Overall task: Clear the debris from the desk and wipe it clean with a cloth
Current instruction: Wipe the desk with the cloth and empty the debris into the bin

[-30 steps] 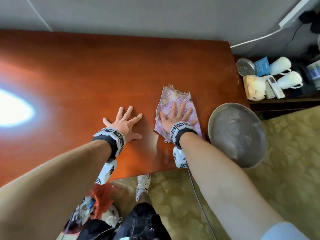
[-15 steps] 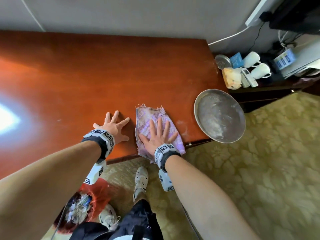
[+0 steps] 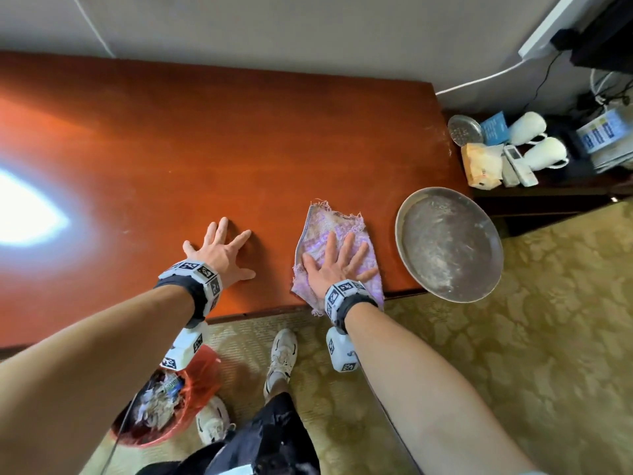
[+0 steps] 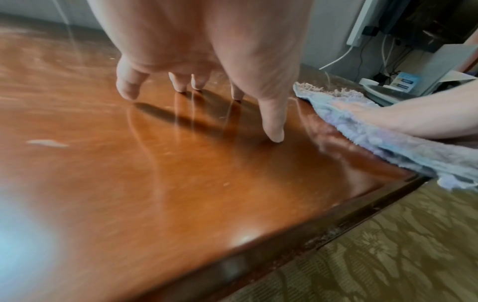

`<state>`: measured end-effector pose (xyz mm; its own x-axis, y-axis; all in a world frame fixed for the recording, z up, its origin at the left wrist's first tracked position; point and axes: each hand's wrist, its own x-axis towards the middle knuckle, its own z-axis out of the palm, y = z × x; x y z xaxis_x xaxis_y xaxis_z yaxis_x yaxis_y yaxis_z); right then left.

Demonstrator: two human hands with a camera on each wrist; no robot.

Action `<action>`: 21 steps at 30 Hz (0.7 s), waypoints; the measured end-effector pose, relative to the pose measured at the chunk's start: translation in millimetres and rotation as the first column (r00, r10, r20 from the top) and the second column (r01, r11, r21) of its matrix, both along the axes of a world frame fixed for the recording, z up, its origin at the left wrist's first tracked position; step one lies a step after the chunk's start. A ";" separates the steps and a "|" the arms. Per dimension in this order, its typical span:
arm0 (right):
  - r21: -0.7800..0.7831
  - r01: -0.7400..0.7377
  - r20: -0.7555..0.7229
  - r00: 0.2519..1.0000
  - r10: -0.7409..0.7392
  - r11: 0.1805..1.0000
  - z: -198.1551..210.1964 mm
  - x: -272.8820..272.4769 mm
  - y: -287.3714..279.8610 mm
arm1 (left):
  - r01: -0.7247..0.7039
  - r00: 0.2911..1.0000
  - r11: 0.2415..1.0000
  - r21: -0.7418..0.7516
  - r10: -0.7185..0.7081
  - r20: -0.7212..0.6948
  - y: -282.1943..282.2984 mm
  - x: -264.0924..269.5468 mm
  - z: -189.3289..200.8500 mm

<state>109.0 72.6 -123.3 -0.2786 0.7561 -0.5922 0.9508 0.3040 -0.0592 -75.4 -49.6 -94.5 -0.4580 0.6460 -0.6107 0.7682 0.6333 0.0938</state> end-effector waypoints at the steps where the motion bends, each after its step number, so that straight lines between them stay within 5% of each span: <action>1: 0.004 0.009 0.010 1.000 -0.009 1.000 1.0 -2.7 -0.9 | -0.015 1.000 1.000 0.002 0.015 -0.003 -10.2 -4.7 0.7; 11: 0.002 -0.205 -0.031 0.978 0.205 0.979 1.4 -71.9 -85.4 | -0.155 0.987 0.987 -0.052 0.153 -0.041 -125.7 -44.9 4.9; 17: 0.003 -0.440 -0.084 0.895 0.438 0.898 0.8 -111.0 -167.2 | -0.237 0.969 0.969 -0.075 0.231 -0.083 -178.7 -68.6 3.8; 21: -0.020 -0.449 -0.083 0.891 0.446 0.893 2.7 -103.7 -160.9 | -0.249 0.967 0.967 -0.060 0.245 -0.062 -188.8 -77.0 3.8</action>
<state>5.4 -88.3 -120.6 -0.6262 0.5188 -0.5819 0.7070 0.6925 -0.1434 -152.3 -238.5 -90.7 -0.6315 0.4674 -0.6187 0.5898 0.8075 0.0080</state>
